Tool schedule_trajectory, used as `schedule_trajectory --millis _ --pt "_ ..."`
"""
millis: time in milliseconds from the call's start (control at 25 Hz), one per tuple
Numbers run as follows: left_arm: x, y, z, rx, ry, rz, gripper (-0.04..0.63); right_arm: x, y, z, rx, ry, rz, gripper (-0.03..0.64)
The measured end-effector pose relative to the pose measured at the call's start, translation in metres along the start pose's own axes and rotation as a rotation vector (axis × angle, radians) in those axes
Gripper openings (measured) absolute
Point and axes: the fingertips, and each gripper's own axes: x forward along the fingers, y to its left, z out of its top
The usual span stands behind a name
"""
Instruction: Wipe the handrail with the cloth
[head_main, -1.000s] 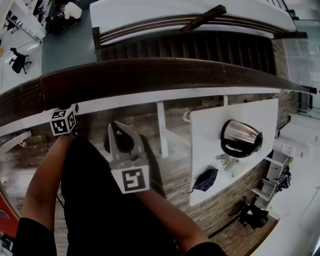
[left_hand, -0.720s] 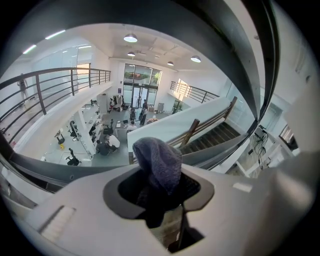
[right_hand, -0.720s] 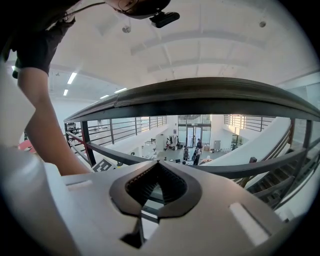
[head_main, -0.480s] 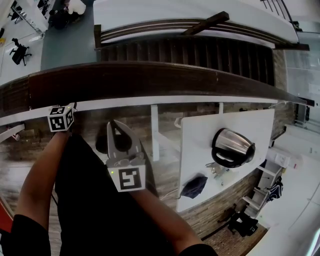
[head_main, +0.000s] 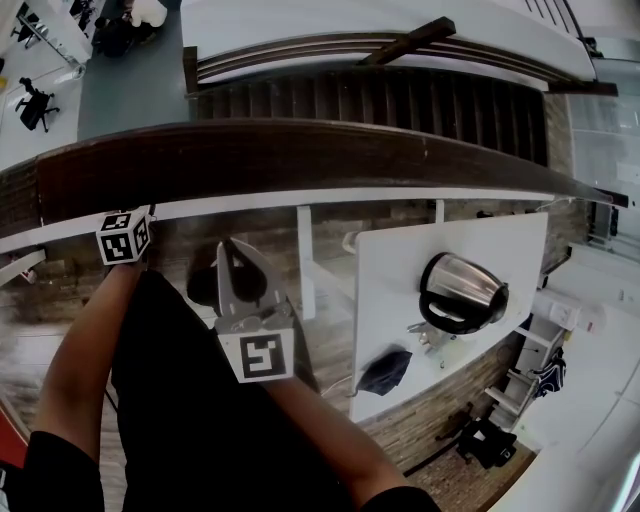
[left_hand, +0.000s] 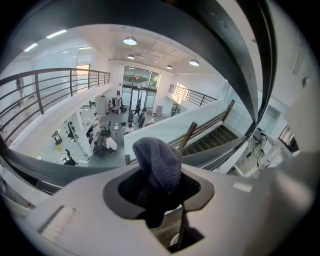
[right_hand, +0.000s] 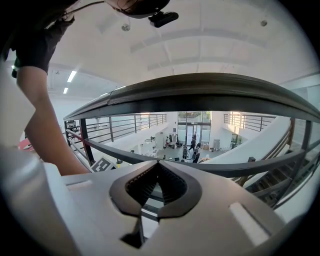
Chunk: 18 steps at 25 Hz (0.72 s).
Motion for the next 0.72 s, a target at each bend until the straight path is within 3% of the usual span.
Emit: schedule_trajectory --millis 560,720 --pt "0.009 -0.026 0.008 -0.024 -0.015 -0.041 0.129 -0.014 -0.002 -0.003 0.036 0.003 -0.031 0.002" --pt "-0.001 -0.034 0.015 0.009 -0.072 -0.053 0.123 -0.019 -0.004 0.001 0.047 -0.008 -0.045 0.002"
